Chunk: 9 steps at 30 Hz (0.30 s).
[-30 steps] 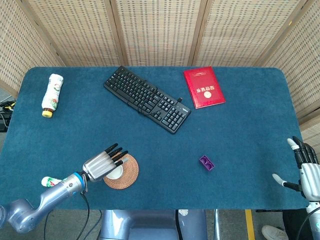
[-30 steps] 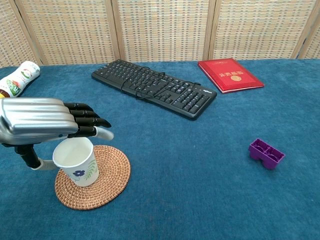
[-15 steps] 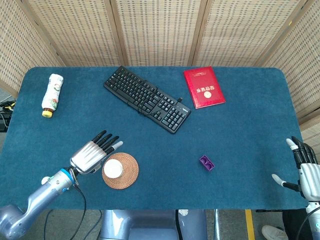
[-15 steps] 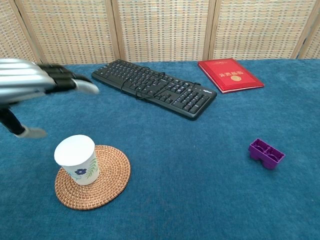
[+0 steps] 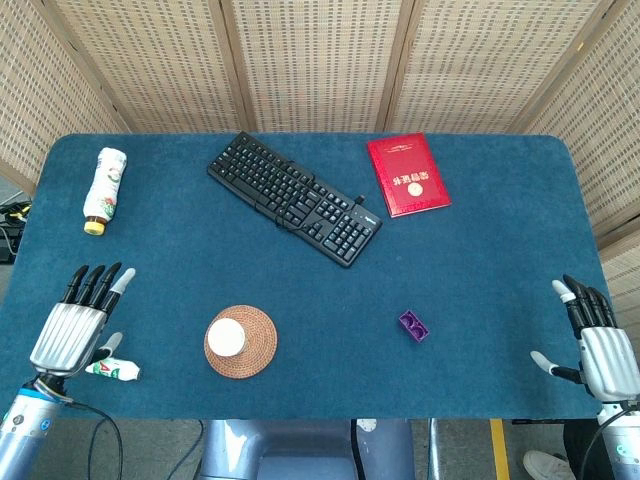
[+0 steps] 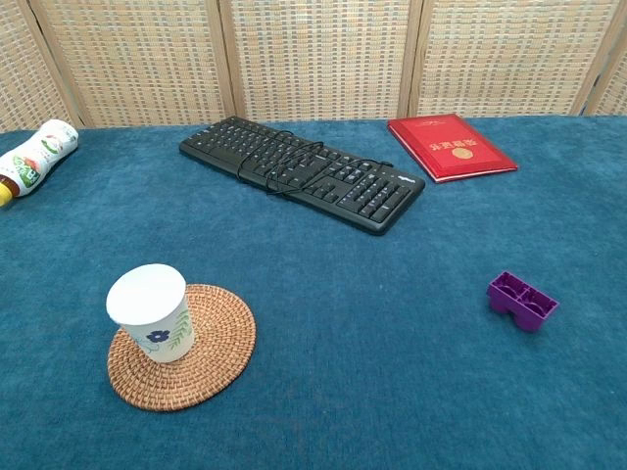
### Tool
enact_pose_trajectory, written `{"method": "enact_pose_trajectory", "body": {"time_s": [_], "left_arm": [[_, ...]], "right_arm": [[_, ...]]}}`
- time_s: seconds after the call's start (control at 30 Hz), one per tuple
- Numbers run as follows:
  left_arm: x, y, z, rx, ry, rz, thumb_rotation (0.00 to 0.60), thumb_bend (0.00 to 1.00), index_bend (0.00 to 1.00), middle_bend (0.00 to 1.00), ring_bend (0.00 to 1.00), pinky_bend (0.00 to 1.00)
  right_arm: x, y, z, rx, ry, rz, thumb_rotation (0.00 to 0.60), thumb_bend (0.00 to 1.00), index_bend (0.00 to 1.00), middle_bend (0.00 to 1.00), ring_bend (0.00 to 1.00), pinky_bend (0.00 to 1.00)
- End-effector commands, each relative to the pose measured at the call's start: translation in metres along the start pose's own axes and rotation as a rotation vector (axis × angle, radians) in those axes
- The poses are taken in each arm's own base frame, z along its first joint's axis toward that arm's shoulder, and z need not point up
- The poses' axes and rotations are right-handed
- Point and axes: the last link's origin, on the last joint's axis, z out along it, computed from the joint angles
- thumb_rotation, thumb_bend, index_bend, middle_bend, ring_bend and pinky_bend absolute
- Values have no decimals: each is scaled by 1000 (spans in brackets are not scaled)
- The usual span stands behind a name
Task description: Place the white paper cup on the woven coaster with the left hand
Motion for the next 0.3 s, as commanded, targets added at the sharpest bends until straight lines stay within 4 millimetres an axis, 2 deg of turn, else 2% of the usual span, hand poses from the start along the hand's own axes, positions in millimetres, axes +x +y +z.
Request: {"method": "enact_pose_trajectory", "body": {"time_s": [0.03, 0.3], "left_arm": [[-7, -7, -17, 41, -2, -25, 600, 285, 0, 0, 0, 0], [-20, -19, -38, 88, -28, -60, 600, 283, 0, 0, 0, 0]], "right_arm": [[-4, -6, 1, 17, -13, -13, 600, 81, 37, 0, 0, 0], [-12, -16, 2, 45, -35, -40, 600, 81, 35, 0, 0, 0]]}}
